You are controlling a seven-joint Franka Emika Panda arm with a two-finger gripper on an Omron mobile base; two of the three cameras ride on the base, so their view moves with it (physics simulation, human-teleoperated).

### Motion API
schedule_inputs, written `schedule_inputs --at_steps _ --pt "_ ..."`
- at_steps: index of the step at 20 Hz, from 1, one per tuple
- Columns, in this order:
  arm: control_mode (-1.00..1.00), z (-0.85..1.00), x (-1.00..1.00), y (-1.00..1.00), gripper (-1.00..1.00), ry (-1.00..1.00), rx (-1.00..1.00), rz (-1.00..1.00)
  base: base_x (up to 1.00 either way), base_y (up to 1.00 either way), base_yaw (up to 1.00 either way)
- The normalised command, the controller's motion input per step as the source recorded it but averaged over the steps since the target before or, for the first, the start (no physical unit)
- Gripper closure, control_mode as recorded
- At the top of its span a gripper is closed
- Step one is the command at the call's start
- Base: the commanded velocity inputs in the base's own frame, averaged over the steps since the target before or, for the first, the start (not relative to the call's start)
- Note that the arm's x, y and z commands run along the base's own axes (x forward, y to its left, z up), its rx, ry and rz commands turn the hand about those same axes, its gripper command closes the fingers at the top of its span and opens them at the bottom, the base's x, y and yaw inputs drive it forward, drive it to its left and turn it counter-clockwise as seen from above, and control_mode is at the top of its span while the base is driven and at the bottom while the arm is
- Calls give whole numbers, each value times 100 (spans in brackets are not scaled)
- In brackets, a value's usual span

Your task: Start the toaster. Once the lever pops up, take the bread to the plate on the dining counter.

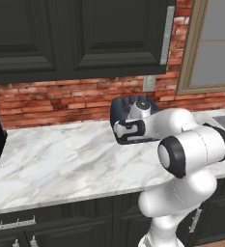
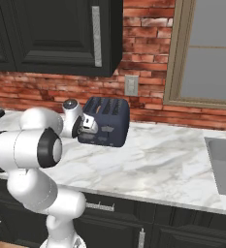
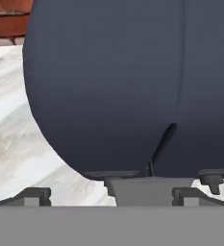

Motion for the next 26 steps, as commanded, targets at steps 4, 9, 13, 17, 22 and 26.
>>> schedule_inputs --at_steps 4,9,13,17,22,26 --pt "-100 14 0 -7 -100 -9 0 0 0 0 0" --pt "-100 9 0 -12 -100 -7 0 0 0 0 0" --pt "-100 11 -3 -10 -100 -9 0 0 0 0 0" --pt "-100 12 0 -3 -100 -8 0 0 0 0 0" --pt "-100 10 0 0 -100 -3 -4 0 0 0 0" --pt "-100 5 0 0 -100 -4 -6 0 0 0 0"
